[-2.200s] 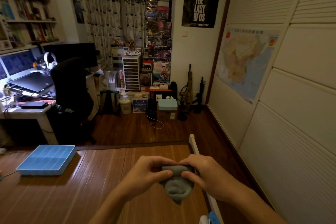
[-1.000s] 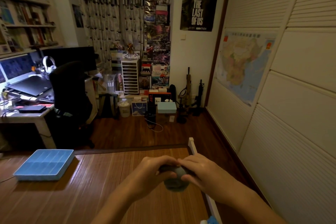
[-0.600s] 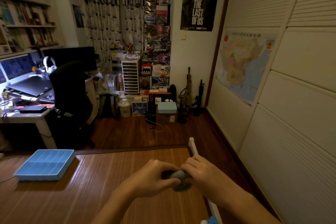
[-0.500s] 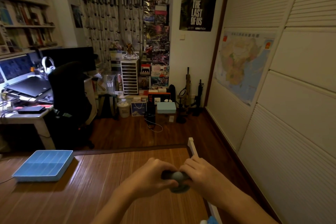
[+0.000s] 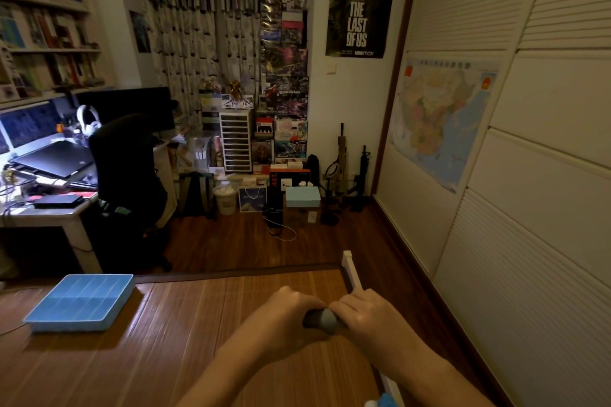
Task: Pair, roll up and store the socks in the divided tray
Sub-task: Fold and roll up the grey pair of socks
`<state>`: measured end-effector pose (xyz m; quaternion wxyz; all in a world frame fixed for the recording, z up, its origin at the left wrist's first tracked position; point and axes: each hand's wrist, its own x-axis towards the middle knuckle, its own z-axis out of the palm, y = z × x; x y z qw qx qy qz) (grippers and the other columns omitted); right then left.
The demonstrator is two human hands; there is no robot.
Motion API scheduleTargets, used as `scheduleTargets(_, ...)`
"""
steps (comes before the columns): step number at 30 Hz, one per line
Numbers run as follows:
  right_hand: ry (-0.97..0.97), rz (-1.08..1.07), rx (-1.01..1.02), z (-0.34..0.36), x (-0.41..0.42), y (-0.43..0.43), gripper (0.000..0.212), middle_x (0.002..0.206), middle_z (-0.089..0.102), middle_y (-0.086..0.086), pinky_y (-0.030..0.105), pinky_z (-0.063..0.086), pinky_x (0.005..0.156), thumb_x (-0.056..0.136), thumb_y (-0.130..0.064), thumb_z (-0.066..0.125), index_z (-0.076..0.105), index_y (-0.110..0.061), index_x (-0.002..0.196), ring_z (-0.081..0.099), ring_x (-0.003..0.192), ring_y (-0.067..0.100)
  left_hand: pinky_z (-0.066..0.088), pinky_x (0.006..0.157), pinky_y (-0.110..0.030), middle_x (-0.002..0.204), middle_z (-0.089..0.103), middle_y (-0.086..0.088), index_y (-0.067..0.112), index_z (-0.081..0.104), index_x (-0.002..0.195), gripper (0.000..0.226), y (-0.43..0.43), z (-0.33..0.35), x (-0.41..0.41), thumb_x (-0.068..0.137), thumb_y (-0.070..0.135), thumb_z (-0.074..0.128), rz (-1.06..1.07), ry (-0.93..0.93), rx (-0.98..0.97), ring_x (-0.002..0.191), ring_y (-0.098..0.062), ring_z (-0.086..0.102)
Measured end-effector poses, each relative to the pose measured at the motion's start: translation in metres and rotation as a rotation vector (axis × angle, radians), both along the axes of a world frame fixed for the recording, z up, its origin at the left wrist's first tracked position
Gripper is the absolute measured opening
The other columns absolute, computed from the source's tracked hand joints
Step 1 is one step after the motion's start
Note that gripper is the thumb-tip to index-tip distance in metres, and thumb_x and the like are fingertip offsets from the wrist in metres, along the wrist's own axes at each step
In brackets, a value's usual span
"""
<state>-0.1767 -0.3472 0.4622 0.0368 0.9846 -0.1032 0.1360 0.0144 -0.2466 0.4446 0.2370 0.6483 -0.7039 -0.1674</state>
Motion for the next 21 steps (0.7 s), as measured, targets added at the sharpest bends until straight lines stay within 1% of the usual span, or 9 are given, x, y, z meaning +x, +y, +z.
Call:
scheduleTargets(2, -0.001, -0.029, 0.113, -0.006, 0.002, -0.001, 0.038, 0.128, 0.062, -0.006, 0.028, 0.044, 0.101, 0.100, -0.037, 0.056, 0.055, -0.024, 0.135, 0.056, 0.116, 0.009, 0.052, 0.083, -0.009, 0.108, 0.068, 0.022, 0.037, 0.062, 0.121, 0.028, -0.002, -0.004, -0.001, 0.094, 0.041, 0.066, 0.037, -0.058, -0.053, 0.089, 0.023, 0.056)
scheduleTargets(5, -0.005, -0.072, 0.245, -0.009, 0.005, 0.001, 0.048, 0.141, 0.052, -0.010, 0.029, 0.038, 0.112, 0.100, -0.038, 0.056, 0.043, -0.027, 0.146, 0.048, 0.129, 0.008, 0.044, 0.083, -0.003, 0.116, 0.069, 0.017, 0.036, 0.061, 0.125, 0.030, -0.004, -0.008, -0.004, 0.096, 0.039, 0.065, 0.047, -0.149, -0.131, 0.091, 0.024, 0.051)
scheduleTargets(8, 0.008, -0.113, 0.287, -0.008, 0.006, -0.001, 0.037, 0.132, 0.059, -0.008, 0.029, 0.040, 0.108, 0.102, -0.034, 0.053, 0.050, -0.028, 0.139, 0.053, 0.122, 0.008, 0.038, 0.084, 0.000, 0.122, 0.066, 0.017, 0.036, 0.058, 0.129, 0.034, -0.004, -0.006, -0.009, 0.096, 0.040, 0.063, 0.057, -0.162, -0.128, 0.100, 0.019, 0.047)
scheduleTargets(12, 0.040, -0.109, 0.105, -0.014, 0.003, -0.006, 0.032, 0.123, 0.064, -0.003, 0.031, 0.044, 0.101, 0.104, -0.033, 0.051, 0.054, -0.023, 0.134, 0.059, 0.111, 0.011, 0.050, 0.092, -0.016, 0.120, 0.064, 0.018, 0.039, 0.057, 0.127, 0.033, -0.004, -0.001, -0.013, 0.095, 0.043, 0.065, 0.056, -0.069, -0.033, 0.099, 0.013, 0.055)
scheduleTargets(14, 0.008, -0.084, 0.036, -0.018, 0.001, -0.005, 0.028, 0.103, 0.071, -0.005, 0.030, 0.056, 0.084, 0.093, -0.033, 0.070, 0.066, -0.022, 0.118, 0.067, 0.091, 0.008, 0.052, 0.098, -0.023, 0.123, 0.064, 0.014, 0.035, 0.056, 0.129, 0.037, -0.004, -0.003, -0.012, 0.094, 0.043, 0.066, 0.096, -0.062, 0.021, 0.106, 0.004, 0.058)
scheduleTargets(16, -0.040, -0.075, 0.038, -0.019, -0.001, -0.003, 0.034, 0.085, 0.072, -0.010, 0.023, 0.058, 0.065, 0.074, -0.036, 0.088, 0.072, -0.025, 0.102, 0.067, 0.073, 0.002, 0.052, 0.098, -0.024, 0.122, 0.064, 0.014, 0.034, 0.056, 0.129, 0.037, -0.004, -0.005, -0.011, 0.094, 0.043, 0.066, 0.105, -0.054, 0.046, 0.105, 0.004, 0.058)
scheduleTargets(17, -0.057, -0.072, 0.042, -0.020, -0.001, -0.002, 0.038, 0.082, 0.072, -0.012, 0.021, 0.058, 0.063, 0.069, -0.038, 0.091, 0.072, -0.026, 0.099, 0.066, 0.070, 0.001, 0.053, 0.097, -0.024, 0.121, 0.064, 0.015, 0.034, 0.057, 0.128, 0.035, -0.003, -0.005, -0.011, 0.095, 0.043, 0.066, 0.094, -0.054, 0.050, 0.103, 0.005, 0.058)
scheduleTargets(19, -0.064, -0.057, 0.032, -0.023, -0.002, -0.002, 0.039, 0.087, 0.073, -0.010, 0.021, 0.059, 0.066, 0.072, -0.037, 0.089, 0.072, -0.024, 0.104, 0.068, 0.075, 0.002, 0.054, 0.095, -0.023, 0.119, 0.066, 0.015, 0.035, 0.058, 0.127, 0.033, -0.002, -0.004, -0.010, 0.095, 0.042, 0.065, 0.074, -0.072, 0.043, 0.099, 0.007, 0.058)
scheduleTargets(21, -0.042, -0.051, 0.085, -0.023, 0.000, -0.002, 0.038, 0.107, 0.072, -0.005, 0.026, 0.057, 0.083, 0.088, -0.036, 0.074, 0.066, -0.022, 0.122, 0.067, 0.094, 0.006, 0.053, 0.096, -0.022, 0.120, 0.067, 0.014, 0.033, 0.059, 0.128, 0.033, -0.002, -0.005, -0.009, 0.097, 0.042, 0.063, 0.083, -0.112, 0.010, 0.102, 0.006, 0.060)
